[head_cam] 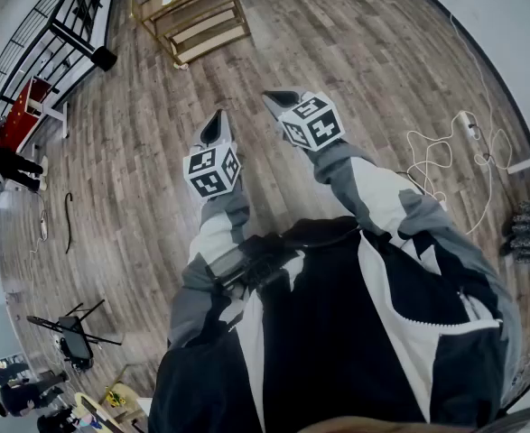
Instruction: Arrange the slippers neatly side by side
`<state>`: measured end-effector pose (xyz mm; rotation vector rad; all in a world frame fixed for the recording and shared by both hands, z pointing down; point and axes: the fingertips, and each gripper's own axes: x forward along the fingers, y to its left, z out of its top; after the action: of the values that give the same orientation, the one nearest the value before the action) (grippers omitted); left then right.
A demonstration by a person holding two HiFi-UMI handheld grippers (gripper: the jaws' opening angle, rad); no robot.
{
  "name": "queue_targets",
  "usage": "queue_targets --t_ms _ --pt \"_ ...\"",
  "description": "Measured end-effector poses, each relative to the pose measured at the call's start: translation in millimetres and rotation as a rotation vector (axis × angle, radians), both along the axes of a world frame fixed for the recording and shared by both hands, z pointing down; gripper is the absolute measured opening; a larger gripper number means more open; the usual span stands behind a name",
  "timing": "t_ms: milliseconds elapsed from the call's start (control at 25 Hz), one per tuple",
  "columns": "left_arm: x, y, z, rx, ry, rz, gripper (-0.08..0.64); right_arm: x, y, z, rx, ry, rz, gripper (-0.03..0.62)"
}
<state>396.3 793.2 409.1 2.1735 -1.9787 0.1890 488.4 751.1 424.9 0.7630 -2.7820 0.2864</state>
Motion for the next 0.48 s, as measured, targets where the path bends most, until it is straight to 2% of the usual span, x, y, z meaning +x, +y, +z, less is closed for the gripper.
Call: queue_targets --t_ms 480 --pt "5.1 0.2 -1.0 -0.004 -0.018 0.022 0.008 -7.7 3.5 -0.8 -0.002 -0.017 -0.001 0.002"
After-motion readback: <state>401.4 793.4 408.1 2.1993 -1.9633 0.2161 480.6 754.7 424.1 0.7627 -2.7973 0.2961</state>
